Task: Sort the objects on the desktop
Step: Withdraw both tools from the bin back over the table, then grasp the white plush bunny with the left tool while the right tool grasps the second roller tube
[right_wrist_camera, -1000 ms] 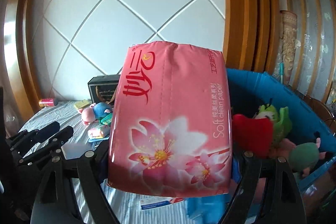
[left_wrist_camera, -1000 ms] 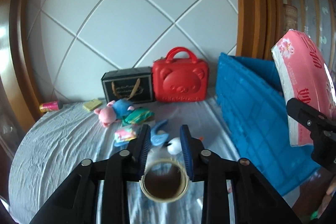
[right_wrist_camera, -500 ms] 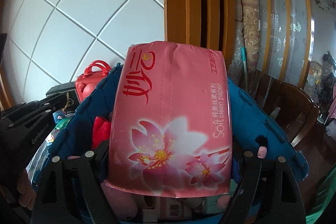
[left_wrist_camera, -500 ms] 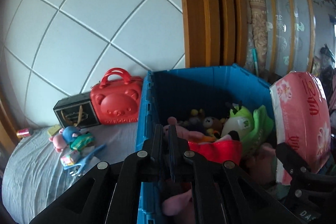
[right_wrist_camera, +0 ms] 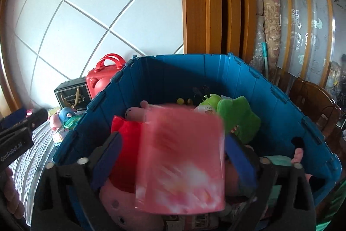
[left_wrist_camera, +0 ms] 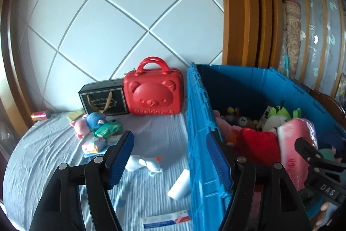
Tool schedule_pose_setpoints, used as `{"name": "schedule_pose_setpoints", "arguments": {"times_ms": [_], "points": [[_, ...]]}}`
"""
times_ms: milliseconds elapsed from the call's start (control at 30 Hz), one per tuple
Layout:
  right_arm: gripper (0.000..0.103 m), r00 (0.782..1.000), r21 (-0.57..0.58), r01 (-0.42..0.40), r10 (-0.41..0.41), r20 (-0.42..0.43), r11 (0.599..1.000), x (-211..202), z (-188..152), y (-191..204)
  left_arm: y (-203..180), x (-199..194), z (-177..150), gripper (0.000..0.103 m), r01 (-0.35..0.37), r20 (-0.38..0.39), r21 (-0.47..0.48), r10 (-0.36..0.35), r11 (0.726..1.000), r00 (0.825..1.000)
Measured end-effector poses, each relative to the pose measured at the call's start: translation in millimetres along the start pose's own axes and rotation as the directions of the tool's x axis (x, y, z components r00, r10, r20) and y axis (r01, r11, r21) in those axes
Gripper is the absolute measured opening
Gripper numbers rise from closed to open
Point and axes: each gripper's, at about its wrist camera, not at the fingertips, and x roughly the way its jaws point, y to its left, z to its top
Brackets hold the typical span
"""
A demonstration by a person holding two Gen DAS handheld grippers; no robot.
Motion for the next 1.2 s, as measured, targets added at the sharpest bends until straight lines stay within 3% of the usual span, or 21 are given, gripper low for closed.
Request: {"name": "schedule_pose_setpoints", "arguments": {"times_ms": [300,533,667,833,1033,1200], "points": [[0.103,0.995,0.011,-0.017,0.016,0.098,1.000,-33,-2,55,75,6,-27,0.077,-0.023,-0.039,-0.012,0.023,1.000,0.999],[0.103,0.986,-0.043,-0.102,0.107,0.125,0.994,-45,-14,147,151,30,-62,0.077,-0.066,-0.127,0.000,0.065,0.998,0.990],[0.103,0.985,-0.067,-0.154,0.159,0.073,0.986,-30,-33,202,193,47,-84,0.077,-0.095,-0.182,0.005,0.094,0.995,0.979],[0.103,0.982,-0.115,-0.186,0.179,-0.066,0.976,17,-69,255,230,78,-109,0.077,-0.124,-0.259,-0.001,0.120,0.992,0.959],[0.103,0.959,-0.041,-0.166,0.151,-0.240,0.985,103,-120,263,237,124,-136,0.077,-0.131,-0.331,0.027,0.132,0.991,0.934],[0.101,0.952,0.007,-0.055,0.054,-0.301,0.998,160,-157,259,234,165,-152,0.071,-0.062,-0.330,0.067,0.081,0.996,0.940]]}}
